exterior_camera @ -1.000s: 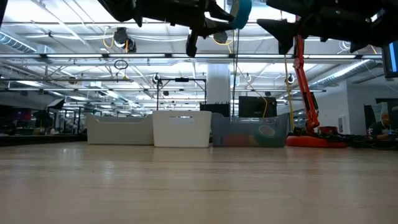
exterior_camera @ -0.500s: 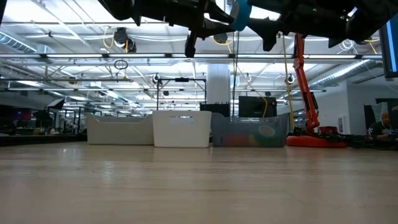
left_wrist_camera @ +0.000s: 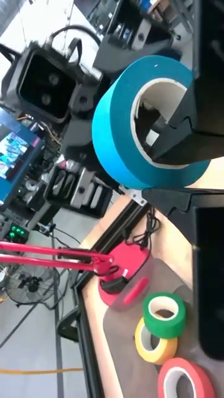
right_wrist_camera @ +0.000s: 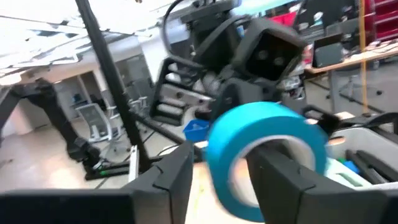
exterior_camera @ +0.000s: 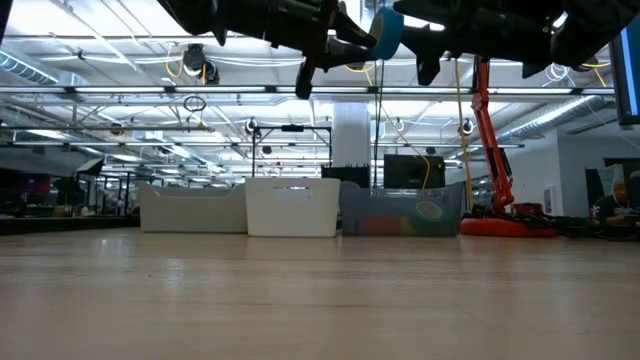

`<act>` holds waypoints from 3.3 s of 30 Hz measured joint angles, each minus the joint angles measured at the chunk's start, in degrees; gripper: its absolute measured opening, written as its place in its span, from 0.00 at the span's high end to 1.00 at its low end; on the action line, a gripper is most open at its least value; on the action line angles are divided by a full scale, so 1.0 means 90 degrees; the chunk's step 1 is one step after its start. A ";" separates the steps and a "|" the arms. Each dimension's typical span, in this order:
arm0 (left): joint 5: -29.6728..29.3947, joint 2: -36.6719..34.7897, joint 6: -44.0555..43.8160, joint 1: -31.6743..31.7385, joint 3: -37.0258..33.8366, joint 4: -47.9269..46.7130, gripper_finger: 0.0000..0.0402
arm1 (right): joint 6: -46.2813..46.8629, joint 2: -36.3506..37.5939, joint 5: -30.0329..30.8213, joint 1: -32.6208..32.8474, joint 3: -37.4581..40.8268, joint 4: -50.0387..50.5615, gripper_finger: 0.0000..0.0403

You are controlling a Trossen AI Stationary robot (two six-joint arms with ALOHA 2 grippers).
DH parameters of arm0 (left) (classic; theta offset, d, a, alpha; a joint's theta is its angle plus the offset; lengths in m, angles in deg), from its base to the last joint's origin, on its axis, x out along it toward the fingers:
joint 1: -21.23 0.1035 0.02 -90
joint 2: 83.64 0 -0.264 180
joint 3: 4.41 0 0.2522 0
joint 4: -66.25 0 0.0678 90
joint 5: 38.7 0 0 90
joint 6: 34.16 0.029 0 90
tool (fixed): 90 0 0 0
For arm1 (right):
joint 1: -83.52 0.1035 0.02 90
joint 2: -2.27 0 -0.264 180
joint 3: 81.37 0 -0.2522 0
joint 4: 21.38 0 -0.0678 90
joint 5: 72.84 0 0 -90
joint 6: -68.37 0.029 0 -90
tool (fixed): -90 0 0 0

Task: Pick and place Stapler, Stapler remover, tape
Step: Put the blue tape into the black bin

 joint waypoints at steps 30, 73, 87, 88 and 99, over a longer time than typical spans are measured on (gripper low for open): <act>0.0049 -0.0002 0.0228 0.0020 0.0005 -0.0014 0.78 | -0.0039 0.0005 -0.0199 0.0002 0.0010 0.0004 0.92; 0.0713 -0.2054 0.1134 0.0265 -0.0166 -0.6088 0.53 | -0.2556 -0.1250 0.1334 -0.0662 -0.1287 0.3038 0.89; 0.1063 -0.5301 0.1671 0.0523 -0.2773 -0.4907 0.53 | -0.3584 -0.3078 0.1849 -0.1161 -0.3571 0.6523 0.89; 0.1075 -0.5605 0.1657 0.0516 -0.2992 -0.4816 0.53 | -0.3619 -0.3191 0.1858 -0.1187 -0.3687 0.6451 0.89; 0.0528 -0.7972 0.1440 0.0462 -0.4492 -0.4081 0.53 | -0.3526 -0.3840 0.1853 -0.1214 -0.3928 0.7492 0.89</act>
